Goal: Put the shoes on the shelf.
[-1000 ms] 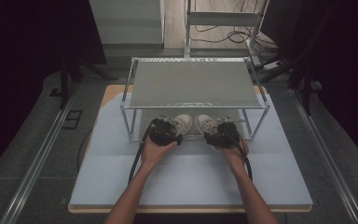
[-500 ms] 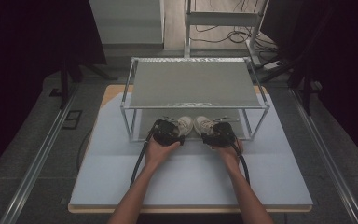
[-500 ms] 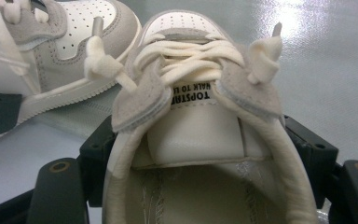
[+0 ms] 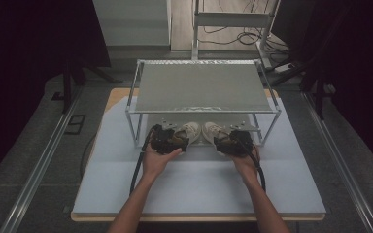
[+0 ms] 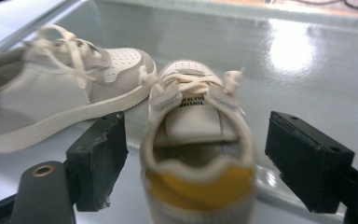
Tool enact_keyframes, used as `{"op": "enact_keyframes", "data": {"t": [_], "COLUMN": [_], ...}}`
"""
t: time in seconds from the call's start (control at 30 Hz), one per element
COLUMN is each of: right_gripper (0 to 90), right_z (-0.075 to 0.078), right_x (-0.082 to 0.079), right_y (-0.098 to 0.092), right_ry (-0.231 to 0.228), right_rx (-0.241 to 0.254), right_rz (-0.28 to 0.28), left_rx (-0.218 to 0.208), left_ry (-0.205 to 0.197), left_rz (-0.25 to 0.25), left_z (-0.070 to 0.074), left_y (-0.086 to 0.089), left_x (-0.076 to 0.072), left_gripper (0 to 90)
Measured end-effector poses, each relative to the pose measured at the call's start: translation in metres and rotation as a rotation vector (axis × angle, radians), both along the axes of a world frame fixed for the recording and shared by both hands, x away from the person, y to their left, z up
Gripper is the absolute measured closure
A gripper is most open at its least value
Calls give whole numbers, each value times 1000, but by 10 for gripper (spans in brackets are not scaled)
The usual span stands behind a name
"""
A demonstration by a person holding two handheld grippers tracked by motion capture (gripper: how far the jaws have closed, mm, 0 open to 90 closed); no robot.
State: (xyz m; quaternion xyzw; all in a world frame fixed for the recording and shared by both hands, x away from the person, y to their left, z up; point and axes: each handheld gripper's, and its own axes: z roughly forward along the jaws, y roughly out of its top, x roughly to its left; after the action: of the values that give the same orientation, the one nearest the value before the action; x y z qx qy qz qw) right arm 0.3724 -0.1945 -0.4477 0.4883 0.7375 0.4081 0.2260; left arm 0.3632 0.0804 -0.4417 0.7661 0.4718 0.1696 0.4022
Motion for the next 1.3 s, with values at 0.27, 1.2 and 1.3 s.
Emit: {"op": "enact_keyframes", "data": {"t": [0.27, 1.2, 1.3], "right_gripper": [360, 861, 860], "right_z": [11, -27, -32], "right_x": [-34, -39, -37], "right_y": [-29, -69, -63], "right_ry": [-43, 52, 59], "right_rx": [64, 41, 26], "right_rz": [26, 41, 50], "left_rx": [-49, -25, -20], "left_ry": [-27, 130, 134], "left_rz": [19, -16, -24], "left_z": [-1, -39, -39], "left_y": [33, 46, 43], "left_x": [-31, -23, -21], "left_gripper": [467, 886, 882]}}
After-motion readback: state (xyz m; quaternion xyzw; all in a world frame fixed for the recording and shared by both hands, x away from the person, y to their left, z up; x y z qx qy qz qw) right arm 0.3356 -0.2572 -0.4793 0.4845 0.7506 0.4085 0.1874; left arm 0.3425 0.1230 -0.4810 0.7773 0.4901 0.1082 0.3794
